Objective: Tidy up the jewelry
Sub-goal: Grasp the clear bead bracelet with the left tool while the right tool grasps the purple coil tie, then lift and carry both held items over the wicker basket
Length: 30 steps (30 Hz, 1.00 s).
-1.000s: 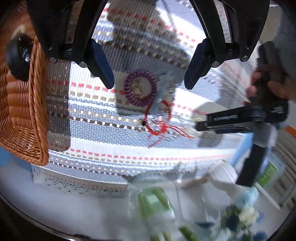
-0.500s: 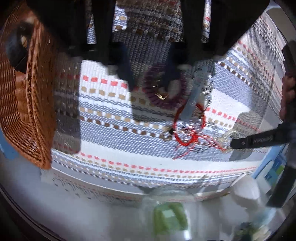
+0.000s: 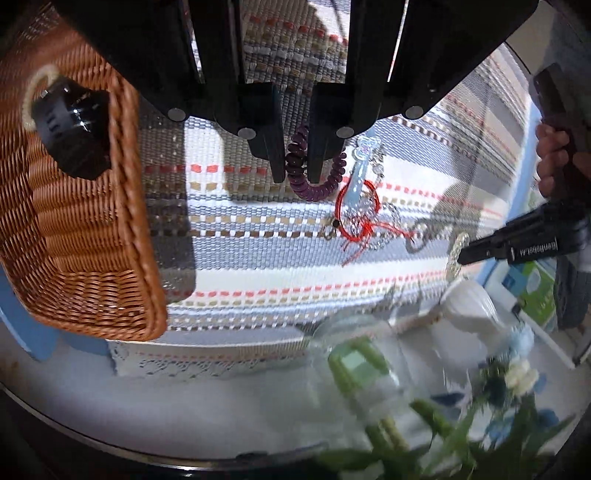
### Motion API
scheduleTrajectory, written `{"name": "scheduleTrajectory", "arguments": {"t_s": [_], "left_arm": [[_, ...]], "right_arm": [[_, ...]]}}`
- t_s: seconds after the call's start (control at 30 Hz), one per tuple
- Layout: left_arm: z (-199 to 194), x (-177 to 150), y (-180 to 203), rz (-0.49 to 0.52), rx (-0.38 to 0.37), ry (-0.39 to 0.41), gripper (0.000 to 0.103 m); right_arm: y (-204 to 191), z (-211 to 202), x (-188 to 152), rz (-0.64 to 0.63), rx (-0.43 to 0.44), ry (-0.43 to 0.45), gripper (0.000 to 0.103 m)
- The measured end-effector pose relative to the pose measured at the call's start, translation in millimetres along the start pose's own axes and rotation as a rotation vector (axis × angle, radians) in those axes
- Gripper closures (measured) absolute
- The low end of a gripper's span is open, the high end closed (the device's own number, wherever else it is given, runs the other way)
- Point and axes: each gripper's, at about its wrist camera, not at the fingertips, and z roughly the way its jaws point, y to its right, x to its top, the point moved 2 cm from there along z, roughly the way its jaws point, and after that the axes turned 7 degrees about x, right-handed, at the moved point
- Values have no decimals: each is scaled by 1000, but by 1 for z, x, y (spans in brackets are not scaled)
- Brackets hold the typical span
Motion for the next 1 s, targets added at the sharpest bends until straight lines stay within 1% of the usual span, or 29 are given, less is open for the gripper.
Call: {"name": "scheduleTrajectory", "arguments": {"t_s": [0.07, 0.1, 0.17, 0.27, 0.37, 0.43, 0.5, 0.6, 0.7, 0.77, 0.83, 0.9, 0.93, 0.97, 1.0], "left_arm": [[-5, 2, 8, 20, -12, 5, 94], [-9, 0, 15, 52, -11, 12, 94], [-8, 0, 29, 81, -4, 14, 94], [-5, -4, 41, 82, -18, -1, 94], [-4, -8, 48, 92, -15, -5, 94], [-6, -10, 47, 95, -16, -5, 94], [-11, -11, 46, 89, -18, -1, 94], [-12, -11, 42, 79, -9, -5, 94], [-10, -14, 38, 61, -9, -18, 94], [-10, -16, 38, 59, -9, -23, 94], [-10, -17, 39, 61, -6, -27, 94], [-9, -18, 40, 60, -7, -32, 94], [-9, -18, 40, 59, -7, -34, 94], [-9, -19, 40, 58, -6, -34, 94], [-9, -19, 41, 59, -6, -35, 94]], "right_arm": [[2, -12, 0, 17, 18, 22, 90], [3, -20, 0, 21, 23, 38, 90], [4, -26, 1, 26, 29, 50, 90], [6, -20, -2, 51, 58, 21, 90], [8, -4, -13, 90, 78, -35, 90], [9, 5, -22, 113, 101, -67, 90], [8, 7, -29, 115, 100, -77, 90], [10, 10, -36, 112, 70, -82, 89], [15, 12, -38, 105, 0, -76, 85], [19, 13, -39, 104, -19, -82, 79], [19, 14, -40, 89, -24, -79, 77], [17, 18, -39, 61, -51, -78, 70], [14, 22, -39, 43, -64, -83, 64], [13, 26, -39, 31, -71, -90, 60], [11, 31, -41, 14, -90, -101, 60]]}}
